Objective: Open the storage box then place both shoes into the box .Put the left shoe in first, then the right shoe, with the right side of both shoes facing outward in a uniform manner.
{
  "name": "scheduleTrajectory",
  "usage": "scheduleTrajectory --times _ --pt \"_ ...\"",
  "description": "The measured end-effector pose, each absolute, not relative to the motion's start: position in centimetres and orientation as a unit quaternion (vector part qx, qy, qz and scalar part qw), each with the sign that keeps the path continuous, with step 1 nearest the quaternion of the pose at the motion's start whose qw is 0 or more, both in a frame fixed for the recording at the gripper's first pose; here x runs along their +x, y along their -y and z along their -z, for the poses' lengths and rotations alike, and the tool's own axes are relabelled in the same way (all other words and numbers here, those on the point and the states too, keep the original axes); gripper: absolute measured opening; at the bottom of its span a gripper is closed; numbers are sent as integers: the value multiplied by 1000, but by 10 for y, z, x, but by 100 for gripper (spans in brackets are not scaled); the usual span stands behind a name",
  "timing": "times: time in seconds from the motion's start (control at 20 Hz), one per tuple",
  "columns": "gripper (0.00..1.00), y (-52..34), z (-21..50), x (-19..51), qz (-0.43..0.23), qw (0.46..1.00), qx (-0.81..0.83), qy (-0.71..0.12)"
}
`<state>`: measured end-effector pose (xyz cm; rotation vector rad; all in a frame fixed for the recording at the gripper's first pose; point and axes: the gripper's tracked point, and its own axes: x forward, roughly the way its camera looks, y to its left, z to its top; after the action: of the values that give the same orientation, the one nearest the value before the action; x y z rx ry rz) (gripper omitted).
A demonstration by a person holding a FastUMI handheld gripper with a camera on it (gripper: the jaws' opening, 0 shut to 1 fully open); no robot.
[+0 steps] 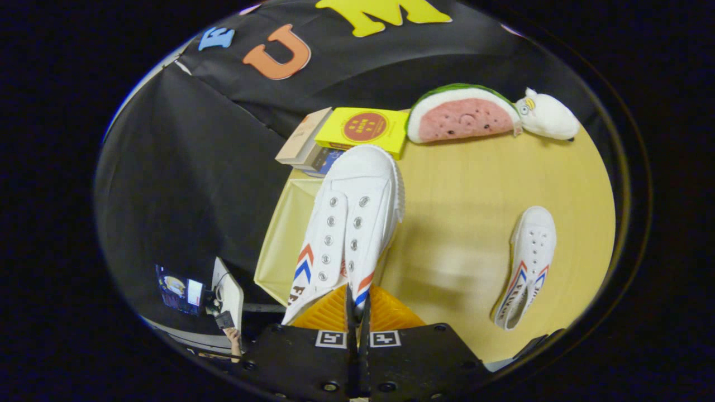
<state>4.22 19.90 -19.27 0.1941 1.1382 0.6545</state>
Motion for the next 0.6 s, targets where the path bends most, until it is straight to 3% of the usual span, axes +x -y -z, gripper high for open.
scheduleTrajectory --times 0.2,0.6 --pt "0 -273 195 34 -319 779 72 -535" --pt "0 -359 258 47 -248 790 33 -560"
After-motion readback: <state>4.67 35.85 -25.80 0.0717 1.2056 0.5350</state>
